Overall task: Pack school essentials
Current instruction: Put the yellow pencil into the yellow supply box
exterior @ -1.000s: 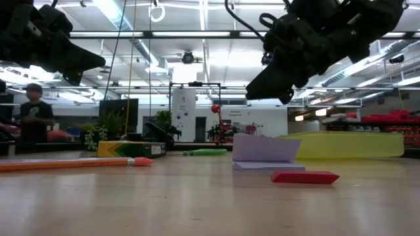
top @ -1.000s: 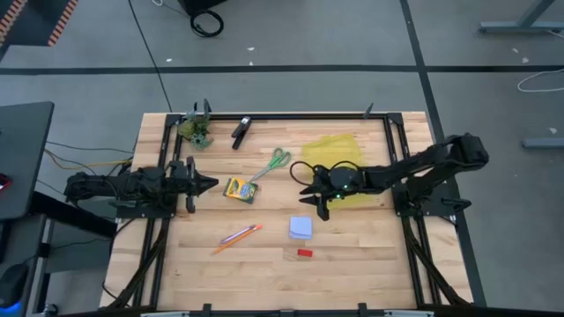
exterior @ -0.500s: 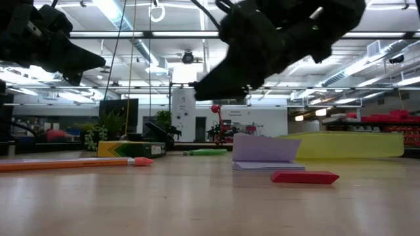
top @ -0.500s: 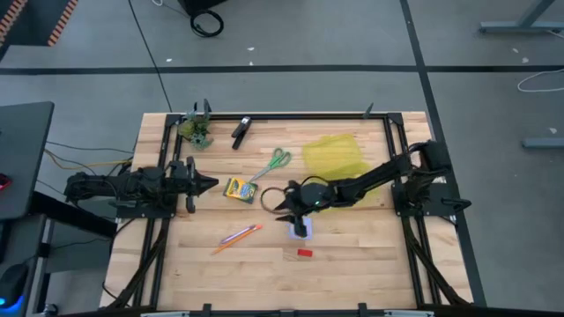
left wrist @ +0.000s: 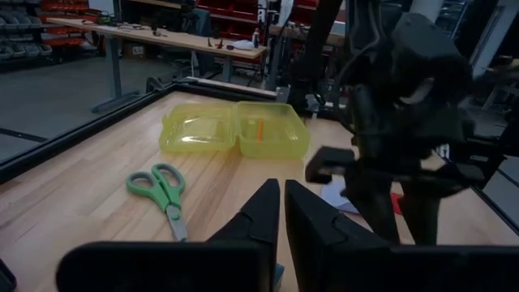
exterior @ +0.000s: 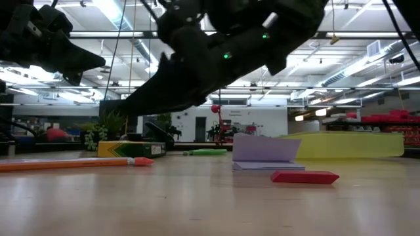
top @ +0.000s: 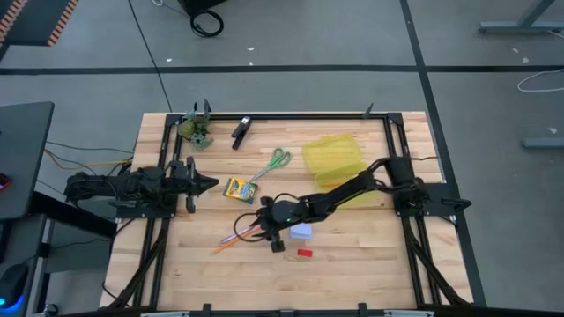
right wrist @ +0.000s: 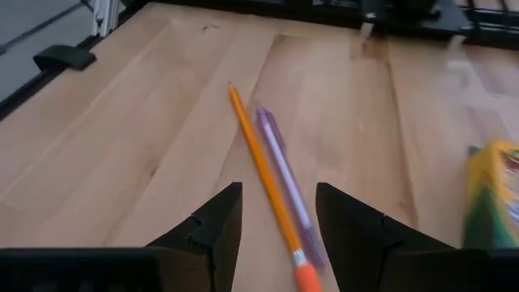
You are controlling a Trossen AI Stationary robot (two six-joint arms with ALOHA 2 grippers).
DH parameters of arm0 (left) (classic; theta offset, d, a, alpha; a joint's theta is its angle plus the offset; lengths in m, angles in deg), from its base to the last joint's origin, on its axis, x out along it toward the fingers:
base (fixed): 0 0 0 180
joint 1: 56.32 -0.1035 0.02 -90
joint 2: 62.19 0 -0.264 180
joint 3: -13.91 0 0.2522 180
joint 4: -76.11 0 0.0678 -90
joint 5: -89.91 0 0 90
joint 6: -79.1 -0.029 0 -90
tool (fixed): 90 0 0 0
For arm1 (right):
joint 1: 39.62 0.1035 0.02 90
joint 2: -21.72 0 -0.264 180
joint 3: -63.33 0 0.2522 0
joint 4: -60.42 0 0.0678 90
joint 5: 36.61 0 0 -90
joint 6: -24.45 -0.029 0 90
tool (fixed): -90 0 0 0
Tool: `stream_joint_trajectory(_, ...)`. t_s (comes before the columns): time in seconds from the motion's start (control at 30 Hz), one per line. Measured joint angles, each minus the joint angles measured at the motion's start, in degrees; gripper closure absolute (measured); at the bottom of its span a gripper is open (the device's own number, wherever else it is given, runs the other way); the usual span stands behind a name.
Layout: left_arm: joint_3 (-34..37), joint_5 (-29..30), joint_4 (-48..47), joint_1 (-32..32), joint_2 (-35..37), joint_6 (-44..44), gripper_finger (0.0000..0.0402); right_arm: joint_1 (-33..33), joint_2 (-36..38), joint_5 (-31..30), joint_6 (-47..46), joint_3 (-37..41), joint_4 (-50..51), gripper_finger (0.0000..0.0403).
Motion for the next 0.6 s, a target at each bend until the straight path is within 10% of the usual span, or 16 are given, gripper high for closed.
stream_joint_trajectory(0.6, 0.02, -0.02, -0.02, 0.00, 0.00, 0.00, 0.0367, -0.60, -8.54, 4.11, 4.85, -7.54, 2.31, 0.0238)
